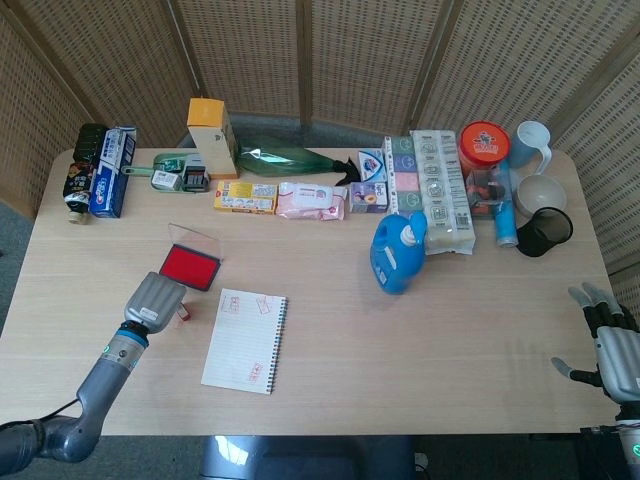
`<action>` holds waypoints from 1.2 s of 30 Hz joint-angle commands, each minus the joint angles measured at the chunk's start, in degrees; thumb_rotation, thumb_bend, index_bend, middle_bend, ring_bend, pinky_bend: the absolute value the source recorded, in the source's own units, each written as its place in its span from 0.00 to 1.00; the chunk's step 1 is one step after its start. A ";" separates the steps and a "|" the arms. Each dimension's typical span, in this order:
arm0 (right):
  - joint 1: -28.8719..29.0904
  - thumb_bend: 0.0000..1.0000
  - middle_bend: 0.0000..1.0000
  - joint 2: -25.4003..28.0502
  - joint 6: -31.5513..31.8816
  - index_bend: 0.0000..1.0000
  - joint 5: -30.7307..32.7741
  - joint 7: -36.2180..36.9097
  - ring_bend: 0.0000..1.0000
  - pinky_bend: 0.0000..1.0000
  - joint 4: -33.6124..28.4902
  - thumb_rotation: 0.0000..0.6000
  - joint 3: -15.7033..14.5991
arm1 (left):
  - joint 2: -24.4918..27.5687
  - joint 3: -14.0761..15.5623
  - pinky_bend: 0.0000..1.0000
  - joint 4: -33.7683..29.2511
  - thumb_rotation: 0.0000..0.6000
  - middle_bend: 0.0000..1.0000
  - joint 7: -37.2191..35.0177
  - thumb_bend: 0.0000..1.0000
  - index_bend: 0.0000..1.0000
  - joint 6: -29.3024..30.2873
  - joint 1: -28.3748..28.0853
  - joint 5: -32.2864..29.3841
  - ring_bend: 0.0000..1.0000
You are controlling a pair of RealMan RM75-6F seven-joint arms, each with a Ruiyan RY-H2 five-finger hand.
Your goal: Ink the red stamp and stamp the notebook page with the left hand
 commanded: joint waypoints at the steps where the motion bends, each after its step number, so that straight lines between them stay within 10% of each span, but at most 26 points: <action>1: 0.03 0.01 0.03 -0.03 -0.08 0.07 0.01 -0.11 0.02 0.09 -0.01 1.00 -0.03 | 0.80 -0.02 1.00 -1.12 1.00 1.00 -0.72 0.24 0.64 0.26 0.13 0.41 1.00; 13: -0.09 0.01 0.03 0.01 0.29 0.07 -0.11 -0.22 0.02 0.09 -0.12 1.00 -0.01 | 11.18 0.69 1.00 -10.89 1.00 1.00 -9.90 0.23 0.63 7.55 4.42 8.23 1.00; 21: -0.26 0.01 0.03 -0.25 1.02 0.07 -0.49 -0.83 0.02 0.09 -0.23 1.00 0.01 | 22.50 3.60 0.39 -18.76 1.00 0.17 -20.16 0.05 0.18 8.81 9.96 7.98 0.21; 36: -1.33 0.01 0.03 -0.75 4.71 0.07 -2.73 -0.32 0.02 0.09 -0.28 1.00 0.33 | 20.00 5.56 0.25 -5.85 1.00 0.02 -45.18 0.00 0.06 30.40 25.91 25.02 0.08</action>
